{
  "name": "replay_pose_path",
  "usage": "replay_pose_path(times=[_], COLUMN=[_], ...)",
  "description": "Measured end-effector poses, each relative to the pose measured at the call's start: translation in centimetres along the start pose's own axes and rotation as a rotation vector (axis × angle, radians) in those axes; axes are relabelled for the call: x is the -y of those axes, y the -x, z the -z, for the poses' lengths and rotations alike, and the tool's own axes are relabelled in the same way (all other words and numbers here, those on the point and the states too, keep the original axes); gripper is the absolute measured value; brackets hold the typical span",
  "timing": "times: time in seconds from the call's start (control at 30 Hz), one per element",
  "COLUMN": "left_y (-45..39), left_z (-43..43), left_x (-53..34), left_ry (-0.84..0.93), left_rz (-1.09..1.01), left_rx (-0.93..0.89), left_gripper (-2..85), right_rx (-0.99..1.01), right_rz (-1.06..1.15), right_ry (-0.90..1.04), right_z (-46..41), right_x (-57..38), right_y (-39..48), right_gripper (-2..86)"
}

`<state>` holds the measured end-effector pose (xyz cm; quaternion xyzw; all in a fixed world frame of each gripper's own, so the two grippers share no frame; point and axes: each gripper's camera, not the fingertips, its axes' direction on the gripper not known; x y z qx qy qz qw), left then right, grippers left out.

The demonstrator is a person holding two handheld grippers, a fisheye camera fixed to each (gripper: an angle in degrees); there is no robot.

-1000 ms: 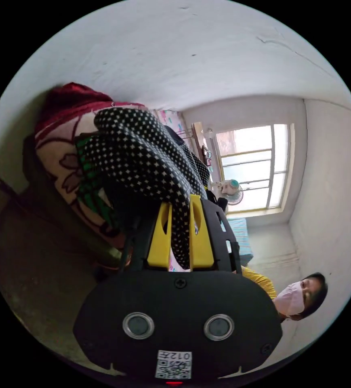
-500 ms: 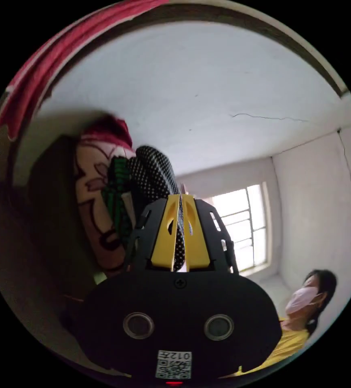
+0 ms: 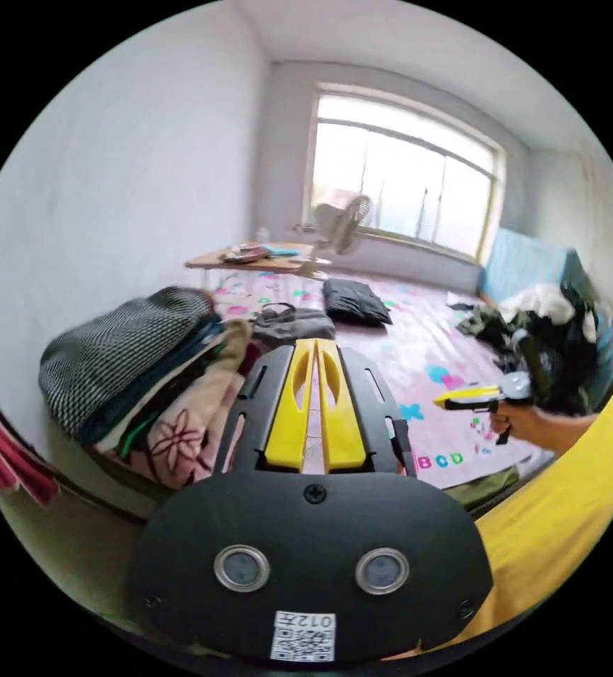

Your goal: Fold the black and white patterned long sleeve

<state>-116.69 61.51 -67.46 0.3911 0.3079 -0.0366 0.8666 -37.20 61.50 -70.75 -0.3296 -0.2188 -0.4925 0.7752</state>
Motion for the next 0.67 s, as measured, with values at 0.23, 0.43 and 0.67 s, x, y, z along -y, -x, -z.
replay_pose_path(times=[0.23,0.43,0.67], left_y=[-25.5,-46.9,-62.6], left_z=[-11.2,-21.7,-33.9], left_x=[-9.0,-18.6,-27.7], left_ry=[-0.030,0.140,0.302], left_rz=[-0.219,-0.371,-0.476], left_rx=[-0.261,-0.578,-0.905], left_gripper=[0.0,-0.1,-0.1], right_rx=[-0.593,-0.703,-0.887], right_rz=[-0.054,-0.475,-0.810], right_ry=[-0.210,-0.149,-0.216], right_z=[11.8,19.4,24.4], right_x=[-25.0,-46.9,-65.7], right_y=[0.2,-3.5,-5.0], right_gripper=[0.5,0.7,0.9])
